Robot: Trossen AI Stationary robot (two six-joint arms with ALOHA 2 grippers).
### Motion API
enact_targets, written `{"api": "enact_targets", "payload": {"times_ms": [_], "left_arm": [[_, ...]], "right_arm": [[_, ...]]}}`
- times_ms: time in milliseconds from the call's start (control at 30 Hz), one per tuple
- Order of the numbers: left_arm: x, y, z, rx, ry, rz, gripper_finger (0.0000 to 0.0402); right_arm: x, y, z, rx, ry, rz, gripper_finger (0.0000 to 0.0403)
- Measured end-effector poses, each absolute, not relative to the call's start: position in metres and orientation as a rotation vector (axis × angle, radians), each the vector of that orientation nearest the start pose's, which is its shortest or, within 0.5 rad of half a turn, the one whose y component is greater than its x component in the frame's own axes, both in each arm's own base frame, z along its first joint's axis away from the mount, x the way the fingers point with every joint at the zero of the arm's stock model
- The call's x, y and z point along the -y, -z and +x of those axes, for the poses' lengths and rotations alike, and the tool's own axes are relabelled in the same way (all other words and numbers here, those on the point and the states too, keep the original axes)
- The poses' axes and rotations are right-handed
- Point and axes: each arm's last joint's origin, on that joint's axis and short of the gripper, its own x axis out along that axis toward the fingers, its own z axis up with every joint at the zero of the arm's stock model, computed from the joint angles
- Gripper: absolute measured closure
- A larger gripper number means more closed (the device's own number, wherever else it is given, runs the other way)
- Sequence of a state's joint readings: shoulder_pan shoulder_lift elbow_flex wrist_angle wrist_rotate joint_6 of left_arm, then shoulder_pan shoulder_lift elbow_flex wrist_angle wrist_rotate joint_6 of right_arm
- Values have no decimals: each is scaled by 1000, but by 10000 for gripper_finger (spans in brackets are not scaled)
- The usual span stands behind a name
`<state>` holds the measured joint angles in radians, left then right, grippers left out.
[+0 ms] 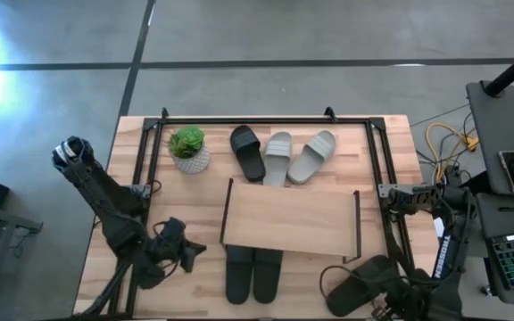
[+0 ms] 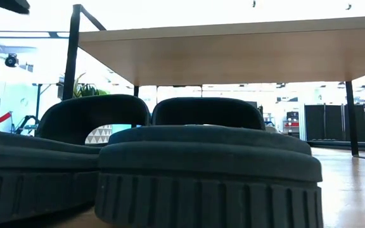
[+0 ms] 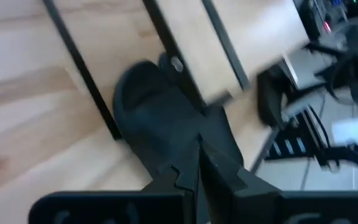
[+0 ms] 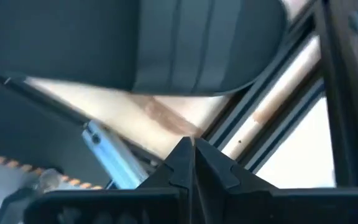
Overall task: Pick and place slides into the shelf
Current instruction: Put the black slide on the shelf
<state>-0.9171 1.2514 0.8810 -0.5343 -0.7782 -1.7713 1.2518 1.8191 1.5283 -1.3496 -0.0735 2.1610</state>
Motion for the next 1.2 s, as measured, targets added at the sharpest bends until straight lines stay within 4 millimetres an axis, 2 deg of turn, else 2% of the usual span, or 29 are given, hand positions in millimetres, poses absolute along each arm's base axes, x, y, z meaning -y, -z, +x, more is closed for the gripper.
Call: {"api": "enact_targets", "payload": {"times_ms": [267, 433, 567, 667, 767, 967, 1033, 1100, 1200], "left_arm": [[211, -263, 148, -499, -120, -930, 402], [227, -267, 144, -479, 8, -889, 402], [234, -263, 142, -509, 50, -847, 402], [235, -261, 141, -517, 53, -838, 402], [237, -257, 140, -531, 65, -790, 402], [238, -257, 139, -547, 95, -747, 402], [238, -257, 139, -554, 108, -727, 402], [238, -256, 139, -555, 111, -711, 402], [238, -256, 139, -555, 114, -695, 402]], "right_arm": [[-319, -256, 98, -1514, 737, 670, 394], [-320, -262, 107, -1521, 717, 709, 394], [-328, -273, 117, -1592, 609, 797, 394], [-329, -273, 118, -1633, 625, 818, 388], [-330, -274, 118, -1655, 628, 835, 358], [-339, -292, 121, -1646, 574, 945, 266], [-353, -302, 127, -1644, 499, 1090, 242], [-358, -302, 130, -1609, 527, 1099, 224], [-378, -297, 138, -1607, 491, 1096, 217]]}}
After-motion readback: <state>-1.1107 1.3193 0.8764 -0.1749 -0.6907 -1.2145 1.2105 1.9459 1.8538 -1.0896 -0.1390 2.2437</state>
